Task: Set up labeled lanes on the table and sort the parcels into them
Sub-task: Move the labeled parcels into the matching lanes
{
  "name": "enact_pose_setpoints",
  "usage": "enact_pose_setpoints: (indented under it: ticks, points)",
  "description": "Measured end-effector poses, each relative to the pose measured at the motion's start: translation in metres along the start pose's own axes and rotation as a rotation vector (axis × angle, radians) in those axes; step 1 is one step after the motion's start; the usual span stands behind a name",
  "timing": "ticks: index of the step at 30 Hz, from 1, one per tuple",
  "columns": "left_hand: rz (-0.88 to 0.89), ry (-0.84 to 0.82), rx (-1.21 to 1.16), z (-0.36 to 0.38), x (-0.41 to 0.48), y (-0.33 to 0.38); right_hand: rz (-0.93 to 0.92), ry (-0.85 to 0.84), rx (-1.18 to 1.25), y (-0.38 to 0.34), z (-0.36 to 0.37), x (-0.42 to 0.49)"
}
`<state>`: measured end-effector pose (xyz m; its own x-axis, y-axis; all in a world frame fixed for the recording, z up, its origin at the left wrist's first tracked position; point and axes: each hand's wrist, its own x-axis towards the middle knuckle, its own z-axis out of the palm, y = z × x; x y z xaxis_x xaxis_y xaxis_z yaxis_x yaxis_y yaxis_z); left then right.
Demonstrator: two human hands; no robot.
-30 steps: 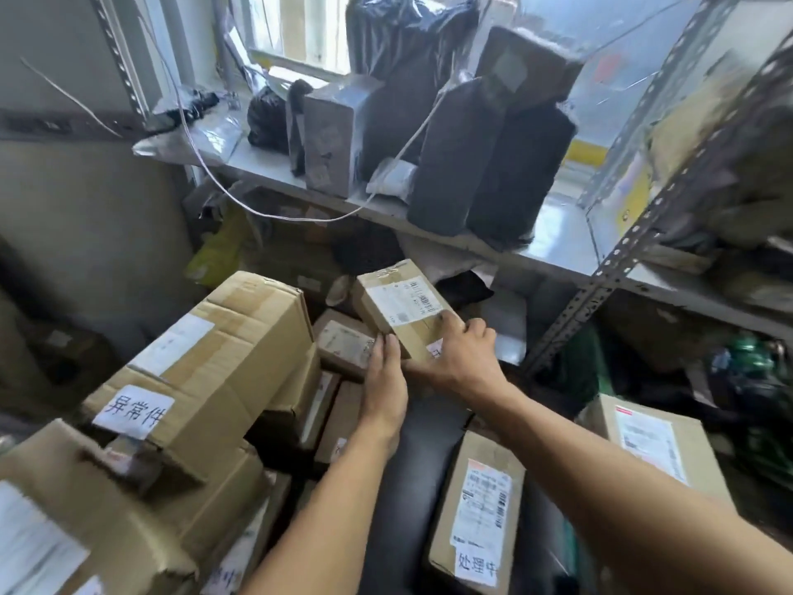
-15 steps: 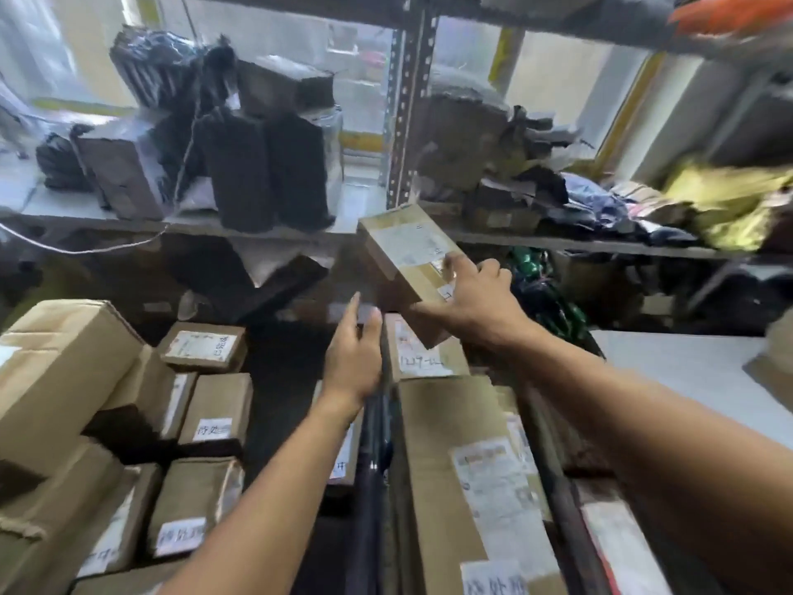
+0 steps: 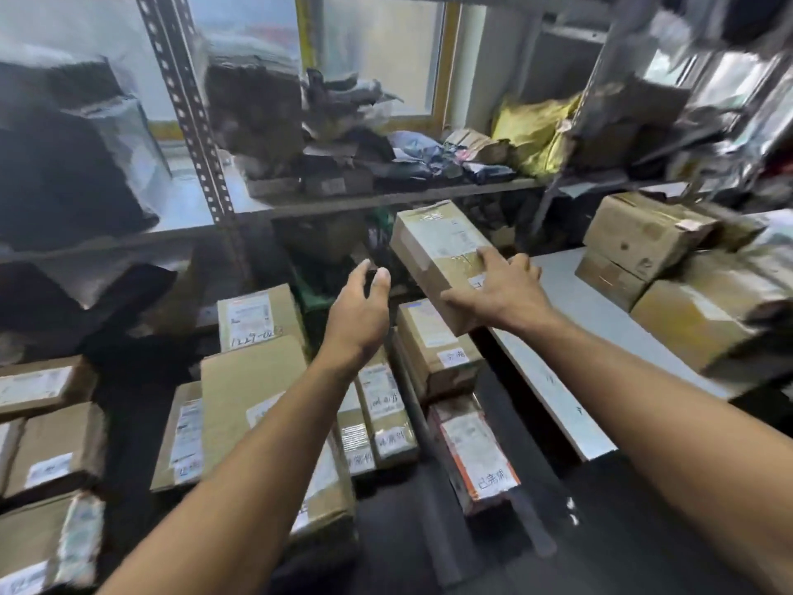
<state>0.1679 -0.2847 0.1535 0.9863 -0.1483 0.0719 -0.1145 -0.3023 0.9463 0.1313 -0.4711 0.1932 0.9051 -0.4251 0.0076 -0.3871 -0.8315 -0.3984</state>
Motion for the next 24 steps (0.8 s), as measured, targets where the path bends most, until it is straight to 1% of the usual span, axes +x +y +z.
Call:
enact_pose_setpoints:
  ticks: [4, 7, 13, 15, 19, 24]
  points:
    - [-0.066, -0.050, -0.016, 0.043, -0.010, -0.007, 0.074, -0.028, 0.024, 0.041, 0.007, 0.005]
    - [-0.117, -0.083, 0.003, 0.069, -0.018, -0.019, 0.111, -0.085, 0.035, 0.070, 0.025, -0.002]
    - [-0.178, -0.120, -0.006, 0.114, -0.032, -0.041, 0.218, -0.210, 0.048, 0.129, 0.087, -0.063]
    - [-0.190, -0.132, 0.013, 0.127, -0.040, -0.050, 0.241, -0.226, 0.053, 0.142, 0.107, -0.085]
    - [-0.206, -0.148, 0.028, 0.145, -0.058, -0.069, 0.258, -0.198, 0.052, 0.157, 0.137, -0.116]
    - [-0.257, -0.152, 0.015, 0.157, -0.071, -0.098, 0.270, -0.235, -0.007, 0.172, 0.167, -0.127]
